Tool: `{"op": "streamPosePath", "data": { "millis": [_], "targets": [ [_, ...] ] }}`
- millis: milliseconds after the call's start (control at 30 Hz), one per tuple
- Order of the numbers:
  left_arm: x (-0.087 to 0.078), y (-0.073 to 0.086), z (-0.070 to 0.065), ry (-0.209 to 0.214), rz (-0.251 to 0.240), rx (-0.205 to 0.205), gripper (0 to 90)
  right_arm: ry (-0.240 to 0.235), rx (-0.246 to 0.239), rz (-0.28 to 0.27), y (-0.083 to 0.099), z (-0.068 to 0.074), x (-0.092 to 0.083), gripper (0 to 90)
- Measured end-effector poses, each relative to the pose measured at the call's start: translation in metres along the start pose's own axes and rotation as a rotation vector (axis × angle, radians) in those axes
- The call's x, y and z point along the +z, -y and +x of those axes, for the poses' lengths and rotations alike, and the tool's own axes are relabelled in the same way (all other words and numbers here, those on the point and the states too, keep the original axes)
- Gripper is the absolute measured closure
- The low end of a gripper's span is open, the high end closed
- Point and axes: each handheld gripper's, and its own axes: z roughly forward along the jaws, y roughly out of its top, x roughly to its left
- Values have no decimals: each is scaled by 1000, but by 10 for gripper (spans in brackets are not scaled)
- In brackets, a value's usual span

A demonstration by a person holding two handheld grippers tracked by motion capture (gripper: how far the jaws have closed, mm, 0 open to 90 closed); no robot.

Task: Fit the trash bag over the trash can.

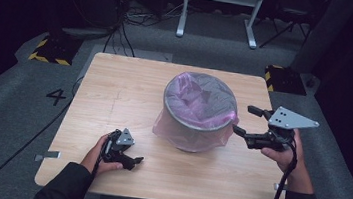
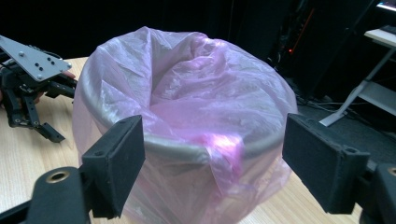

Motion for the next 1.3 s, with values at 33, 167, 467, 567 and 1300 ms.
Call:
{"op": "streamPosePath", "data": {
  "millis": [33, 167, 467, 567, 1300],
  "targets": [
    [0, 1, 1, 1, -5, -2, 183, -5, 2, 2, -1, 0, 2, 214],
    [2, 3, 2, 0, -26, -1, 152, -1, 1, 16, -5, -1, 8, 213],
    [3, 3, 3, 3, -33, -4, 138, 30, 8, 24, -11, -2, 18, 192],
    [4, 3, 4, 10, -32, -4, 125, 34, 5, 26, -14, -2, 21, 191],
    [4, 2, 5, 5, -28, -2, 115, 39, -39, 99, -34, -6, 46, 187]
  ]
}}
